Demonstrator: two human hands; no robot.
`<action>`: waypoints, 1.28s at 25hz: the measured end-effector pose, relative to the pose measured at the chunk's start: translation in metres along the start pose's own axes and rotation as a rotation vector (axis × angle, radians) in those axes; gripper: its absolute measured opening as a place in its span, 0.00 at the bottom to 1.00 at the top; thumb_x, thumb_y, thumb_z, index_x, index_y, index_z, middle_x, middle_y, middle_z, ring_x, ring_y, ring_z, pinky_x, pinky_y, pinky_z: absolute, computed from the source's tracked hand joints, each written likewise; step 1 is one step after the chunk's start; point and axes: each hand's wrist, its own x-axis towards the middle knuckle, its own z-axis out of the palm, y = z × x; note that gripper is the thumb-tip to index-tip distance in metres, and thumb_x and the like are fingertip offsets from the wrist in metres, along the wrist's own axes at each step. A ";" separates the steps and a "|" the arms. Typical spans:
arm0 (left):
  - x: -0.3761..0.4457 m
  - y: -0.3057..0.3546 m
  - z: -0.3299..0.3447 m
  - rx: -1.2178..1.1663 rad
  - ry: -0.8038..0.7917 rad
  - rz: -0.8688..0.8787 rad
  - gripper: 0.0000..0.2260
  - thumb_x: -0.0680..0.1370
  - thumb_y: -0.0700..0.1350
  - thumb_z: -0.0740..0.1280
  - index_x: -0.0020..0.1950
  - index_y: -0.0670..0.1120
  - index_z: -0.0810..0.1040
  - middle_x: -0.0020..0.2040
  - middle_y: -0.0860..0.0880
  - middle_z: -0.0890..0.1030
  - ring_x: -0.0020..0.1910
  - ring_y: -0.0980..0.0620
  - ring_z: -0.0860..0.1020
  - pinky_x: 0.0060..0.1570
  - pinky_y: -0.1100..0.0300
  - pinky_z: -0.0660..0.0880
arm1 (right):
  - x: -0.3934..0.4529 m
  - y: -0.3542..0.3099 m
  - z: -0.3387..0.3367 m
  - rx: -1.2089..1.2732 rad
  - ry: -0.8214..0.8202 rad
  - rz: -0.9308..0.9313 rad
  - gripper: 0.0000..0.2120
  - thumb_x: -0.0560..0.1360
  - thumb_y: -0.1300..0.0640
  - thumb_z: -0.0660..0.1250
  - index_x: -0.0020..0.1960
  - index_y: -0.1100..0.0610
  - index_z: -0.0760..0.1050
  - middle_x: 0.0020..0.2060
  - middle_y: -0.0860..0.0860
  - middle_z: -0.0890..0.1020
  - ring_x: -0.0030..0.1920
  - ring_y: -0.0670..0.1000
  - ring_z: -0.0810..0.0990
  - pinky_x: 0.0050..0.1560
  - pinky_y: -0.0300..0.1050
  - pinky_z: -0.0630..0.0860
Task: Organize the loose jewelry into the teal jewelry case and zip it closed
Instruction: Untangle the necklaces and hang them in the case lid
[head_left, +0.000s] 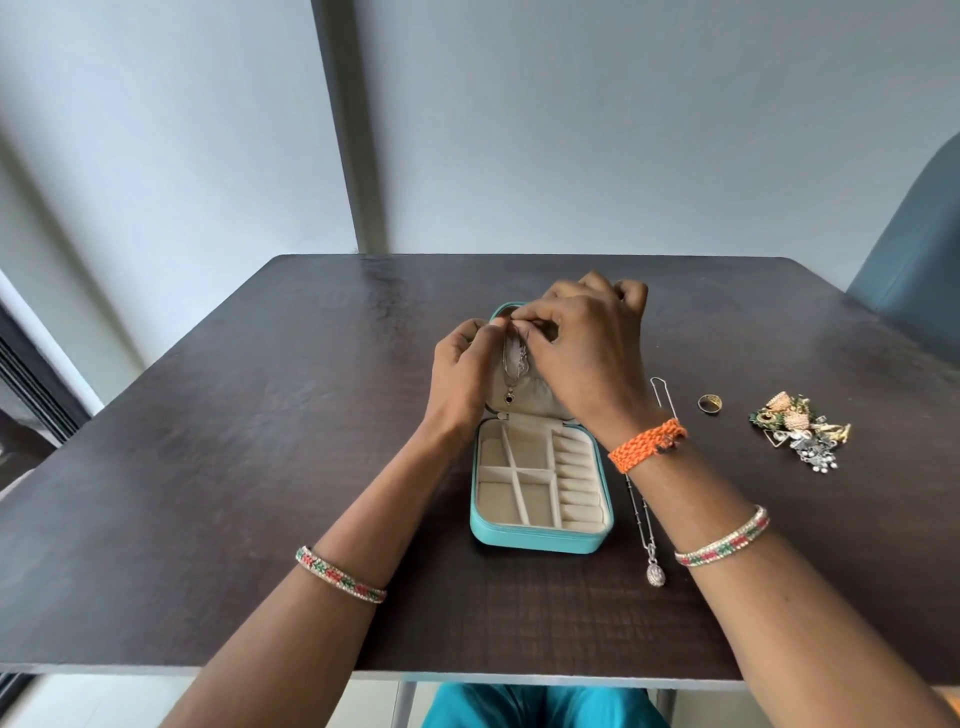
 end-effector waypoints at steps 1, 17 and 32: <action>0.000 0.000 0.000 0.011 -0.002 0.001 0.20 0.72 0.50 0.63 0.50 0.32 0.76 0.40 0.41 0.74 0.40 0.49 0.71 0.38 0.57 0.69 | 0.000 0.000 0.000 -0.006 0.008 0.007 0.02 0.69 0.52 0.73 0.41 0.49 0.84 0.36 0.46 0.83 0.41 0.51 0.76 0.43 0.46 0.53; 0.000 -0.001 -0.001 0.070 0.010 0.000 0.14 0.71 0.51 0.63 0.41 0.39 0.73 0.34 0.45 0.70 0.35 0.50 0.67 0.35 0.58 0.66 | -0.001 0.000 -0.004 0.080 -0.027 0.099 0.09 0.66 0.57 0.74 0.38 0.50 0.74 0.32 0.42 0.73 0.40 0.50 0.77 0.43 0.44 0.55; 0.020 -0.009 -0.023 0.081 0.225 0.112 0.06 0.77 0.35 0.64 0.44 0.45 0.76 0.37 0.49 0.80 0.34 0.56 0.76 0.37 0.61 0.75 | -0.010 -0.009 -0.002 -0.061 -0.486 -0.182 0.25 0.65 0.70 0.62 0.51 0.45 0.81 0.62 0.48 0.70 0.64 0.54 0.62 0.56 0.50 0.53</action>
